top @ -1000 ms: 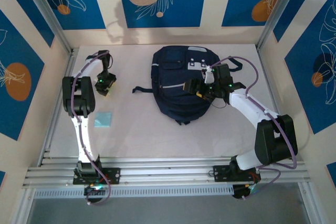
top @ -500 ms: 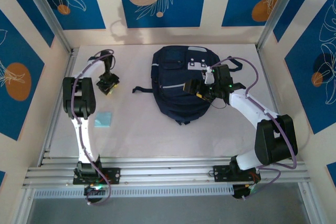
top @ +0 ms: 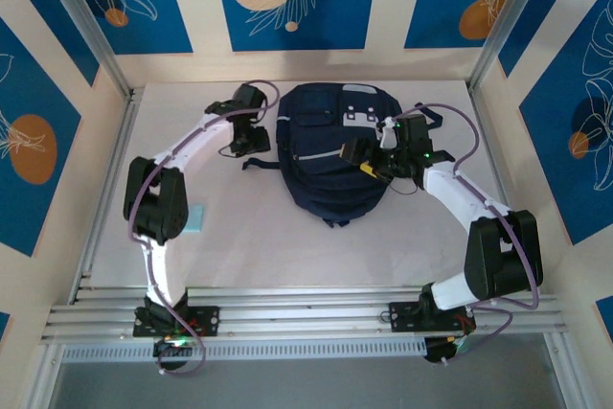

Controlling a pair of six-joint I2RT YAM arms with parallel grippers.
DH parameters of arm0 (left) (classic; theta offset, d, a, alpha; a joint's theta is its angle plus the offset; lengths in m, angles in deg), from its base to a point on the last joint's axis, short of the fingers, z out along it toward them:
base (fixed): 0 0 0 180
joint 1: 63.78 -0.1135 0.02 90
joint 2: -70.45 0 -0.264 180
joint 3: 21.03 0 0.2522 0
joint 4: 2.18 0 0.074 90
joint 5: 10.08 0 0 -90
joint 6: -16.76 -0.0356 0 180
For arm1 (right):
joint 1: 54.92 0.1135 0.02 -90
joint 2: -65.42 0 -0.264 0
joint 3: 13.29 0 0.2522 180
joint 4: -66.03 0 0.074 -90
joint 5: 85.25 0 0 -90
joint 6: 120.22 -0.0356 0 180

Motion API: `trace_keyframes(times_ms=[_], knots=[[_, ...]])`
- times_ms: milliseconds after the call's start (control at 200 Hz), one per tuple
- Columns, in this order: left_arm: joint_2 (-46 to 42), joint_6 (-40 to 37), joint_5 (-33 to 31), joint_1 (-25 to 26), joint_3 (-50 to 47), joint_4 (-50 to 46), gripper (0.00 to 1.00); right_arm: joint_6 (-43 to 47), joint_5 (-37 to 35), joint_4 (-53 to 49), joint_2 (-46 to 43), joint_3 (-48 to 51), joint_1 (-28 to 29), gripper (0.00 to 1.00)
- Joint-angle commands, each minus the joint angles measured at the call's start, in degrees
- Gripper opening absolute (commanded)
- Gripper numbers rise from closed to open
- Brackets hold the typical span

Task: Pack the student bag
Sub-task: Pick up the personal item from the middle-left of the table, then pass the personal item.

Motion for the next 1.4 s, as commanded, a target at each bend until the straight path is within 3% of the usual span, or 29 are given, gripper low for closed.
trace_keyframes(times_ms=[0, 180, 440, 795, 1395], knots=[[-4.0, -9.3, 4.2, 3.6, -3.2, 2.8, 0.4, -2.7, 4.7, 6.8, 0.7, -1.5, -2.0, 0.88], [-6.9, -16.8, 11.6, 9.7, -9.5, 10.3, 0.36, -7.9, 12.1, 14.1, 4.2, -2.4, -2.0, 0.78], [-9.5, -26.7, 11.1, 16.0, -14.6, 18.1, 0.37, -9.5, 15.5, 17.2, 6.3, -2.3, 0.1, 0.55], [-9.0, -29.2, 10.7, 19.2, -13.2, 19.2, 0.38, -11.2, 17.2, 20.4, 8.4, -0.6, 3.3, 0.42], [-10.7, -24.6, 14.3, 19.3, -11.6, 24.7, 0.39, -10.8, 17.7, 19.4, 9.1, 1.4, 4.9, 0.42]])
